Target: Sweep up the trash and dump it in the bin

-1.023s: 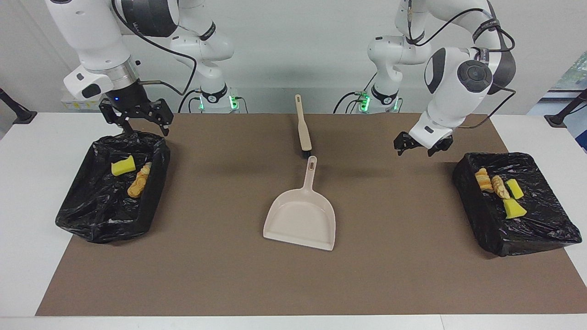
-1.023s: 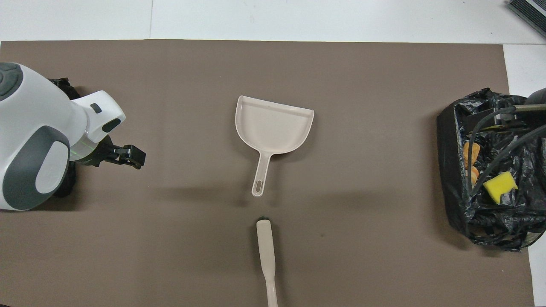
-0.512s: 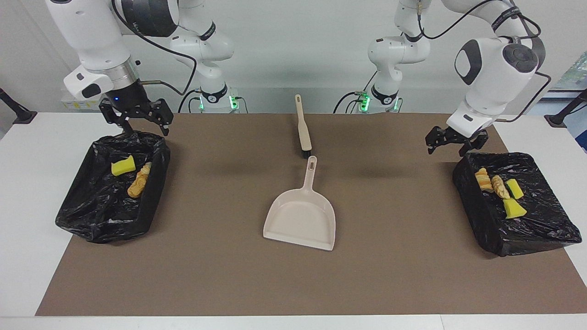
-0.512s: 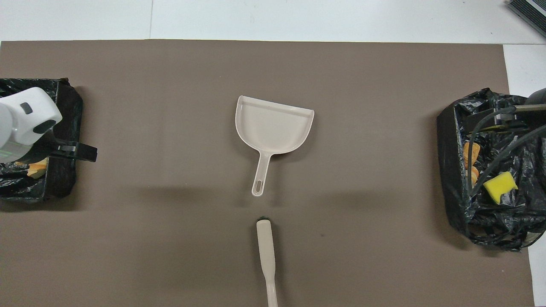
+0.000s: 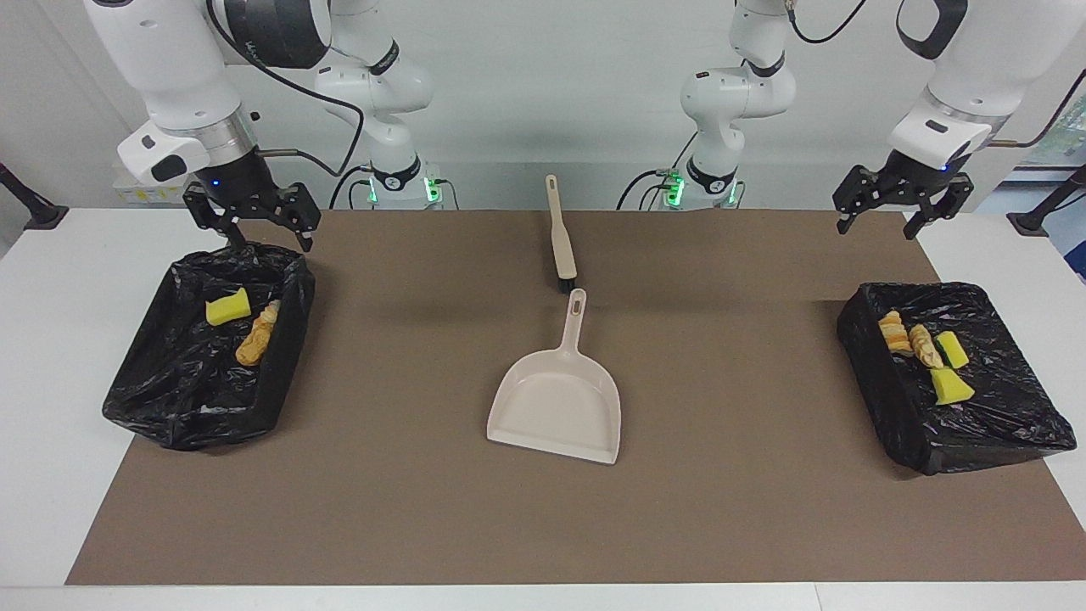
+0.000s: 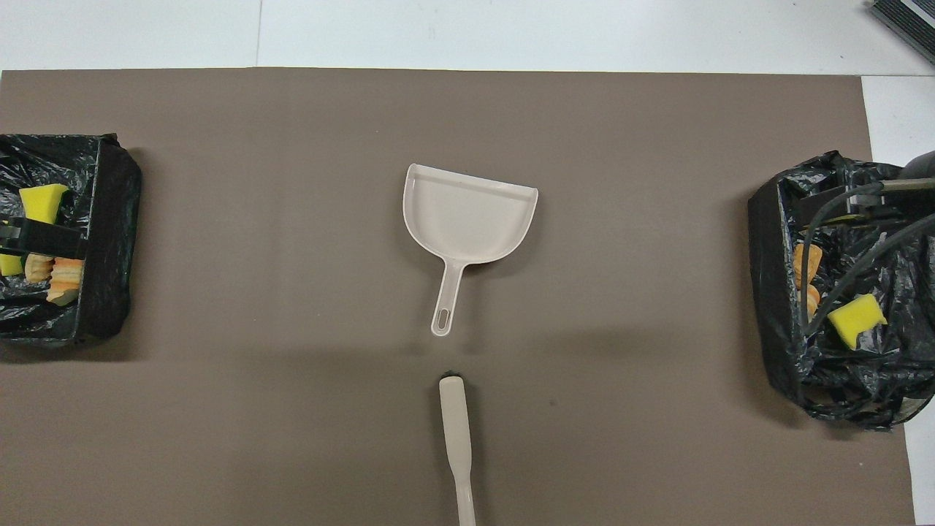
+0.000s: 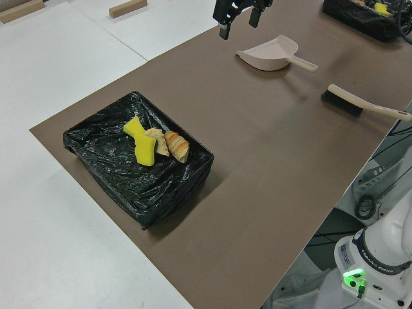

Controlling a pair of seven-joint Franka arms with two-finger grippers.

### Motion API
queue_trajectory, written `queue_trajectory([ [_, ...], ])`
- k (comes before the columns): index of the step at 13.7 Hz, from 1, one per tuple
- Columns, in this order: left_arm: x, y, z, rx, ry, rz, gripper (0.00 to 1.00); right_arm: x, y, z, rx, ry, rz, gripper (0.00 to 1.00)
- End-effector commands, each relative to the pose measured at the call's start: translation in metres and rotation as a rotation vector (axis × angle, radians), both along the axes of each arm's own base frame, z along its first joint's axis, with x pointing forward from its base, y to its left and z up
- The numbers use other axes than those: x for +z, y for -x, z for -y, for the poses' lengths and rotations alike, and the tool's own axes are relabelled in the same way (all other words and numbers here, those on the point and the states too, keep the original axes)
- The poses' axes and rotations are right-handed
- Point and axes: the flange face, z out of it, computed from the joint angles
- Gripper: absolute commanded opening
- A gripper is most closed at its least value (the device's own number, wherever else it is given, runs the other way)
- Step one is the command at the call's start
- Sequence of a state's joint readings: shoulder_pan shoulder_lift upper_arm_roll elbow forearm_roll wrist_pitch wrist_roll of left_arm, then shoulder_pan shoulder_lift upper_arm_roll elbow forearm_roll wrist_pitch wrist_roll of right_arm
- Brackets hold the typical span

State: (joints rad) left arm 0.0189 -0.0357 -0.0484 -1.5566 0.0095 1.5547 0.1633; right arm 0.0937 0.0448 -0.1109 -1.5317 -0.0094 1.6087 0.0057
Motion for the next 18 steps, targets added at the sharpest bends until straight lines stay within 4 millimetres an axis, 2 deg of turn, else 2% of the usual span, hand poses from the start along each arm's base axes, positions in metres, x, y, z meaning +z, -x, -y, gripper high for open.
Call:
queue_trajectory([
  [1, 0.019, -0.010, -0.005, -0.008, 0.007, -0.020, 1.00, 0.001, 0.006, 0.002, 0.015, -0.016, -0.006, 1.00],
  [7, 0.035, 0.004, -0.003, 0.004, 0.005, -0.002, 1.00, 0.001, 0.006, 0.002, 0.015, -0.016, -0.006, 1.00],
  [9, 0.035, 0.004, -0.010, 0.056, 0.010, -0.006, 1.00, 0.001, 0.006, 0.002, 0.015, -0.016, -0.006, 1.00],
  [13, 0.031, 0.017, -0.010, 0.056, 0.008, -0.092, 1.00, 0.001, 0.006, 0.002, 0.015, -0.016, -0.006, 1.00],
  [18, 0.030, 0.019, -0.009, 0.052, 0.008, -0.094, 1.00, 0.001, 0.006, 0.002, 0.015, -0.016, -0.006, 1.00],
])
